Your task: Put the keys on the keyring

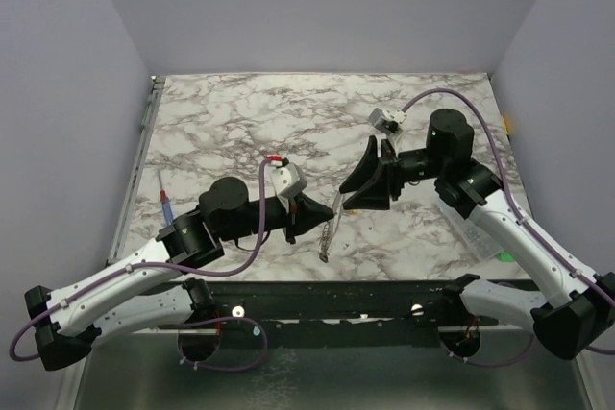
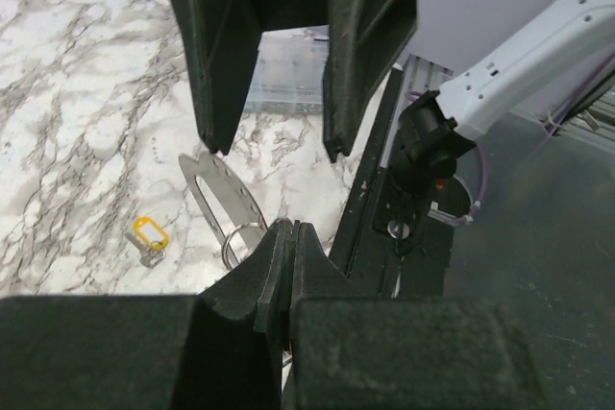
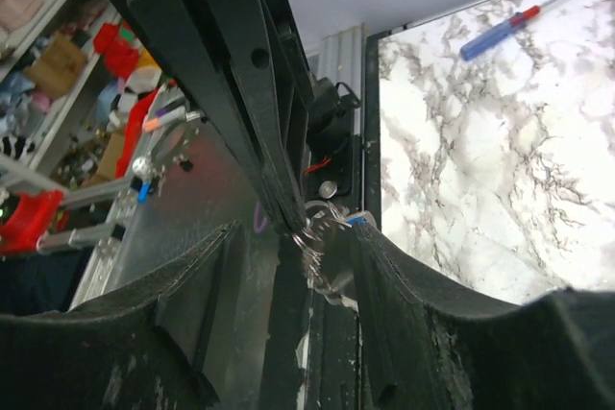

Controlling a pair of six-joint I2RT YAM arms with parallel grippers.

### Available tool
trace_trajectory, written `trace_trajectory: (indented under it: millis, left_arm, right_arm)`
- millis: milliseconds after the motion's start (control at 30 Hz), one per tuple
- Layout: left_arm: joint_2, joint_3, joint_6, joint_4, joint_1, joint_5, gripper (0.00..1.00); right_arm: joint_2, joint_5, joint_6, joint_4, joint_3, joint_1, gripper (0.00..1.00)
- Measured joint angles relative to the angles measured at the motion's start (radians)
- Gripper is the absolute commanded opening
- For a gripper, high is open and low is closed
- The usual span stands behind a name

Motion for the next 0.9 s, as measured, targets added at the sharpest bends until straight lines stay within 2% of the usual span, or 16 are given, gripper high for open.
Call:
trace_trajectory:
  millis: [167,333,467,500,600,667,700,733,767,900]
  left_arm:
    - [0.007,0.07,0.019,-0.039,0.0,0.064,0.0]
    - [0.007,0.103,0.019,-0.045,0.0,0.085,0.0]
    - [0.006,0.103,0.021,-0.064,0.0,0.066,0.0]
    - [0.006,0.103,0.021,-0.07,0.0,0.05,0.06]
    - [-0.001,0.087,0.015,-0.077,-0.002,-0.068,0.41]
    - [-0.003,0.062,-0.019,-0.095,-0.002,-0.211,0.59]
    - [-0.003,0.062,-0.019,-0.095,-0.002,-0.211,0.78]
    - [0.006,0.042,-0.029,-0.11,-0.002,-0.264,0.84]
    - [0.011,0.034,-0.056,-0.119,-0.002,-0.296,0.86]
    - [0.069,-0.012,-0.176,-0.171,-0.002,-0.408,0.85]
  right_arm:
    - [0.039,-0.117,-0.1,-0.068,0.067,0.0,0.53]
    - [0.042,-0.195,-0.109,-0.058,0.068,0.0,0.52]
    - [0.042,-0.18,-0.104,-0.042,0.052,0.0,0.59]
    - [0.039,-0.152,-0.102,-0.042,0.045,0.0,0.61]
    - [0.02,0.011,-0.087,-0.047,0.003,0.0,0.64]
    - [0.016,0.146,-0.074,-0.068,-0.023,0.0,0.67]
    - [0.019,0.194,-0.066,-0.078,-0.029,0.0,0.67]
    - [0.026,0.249,-0.057,-0.092,-0.038,0.0,0.69]
    - [0.035,0.302,-0.046,-0.109,-0.045,0.0,0.7]
    - [0.082,0.462,0.02,-0.172,-0.101,0.0,0.71]
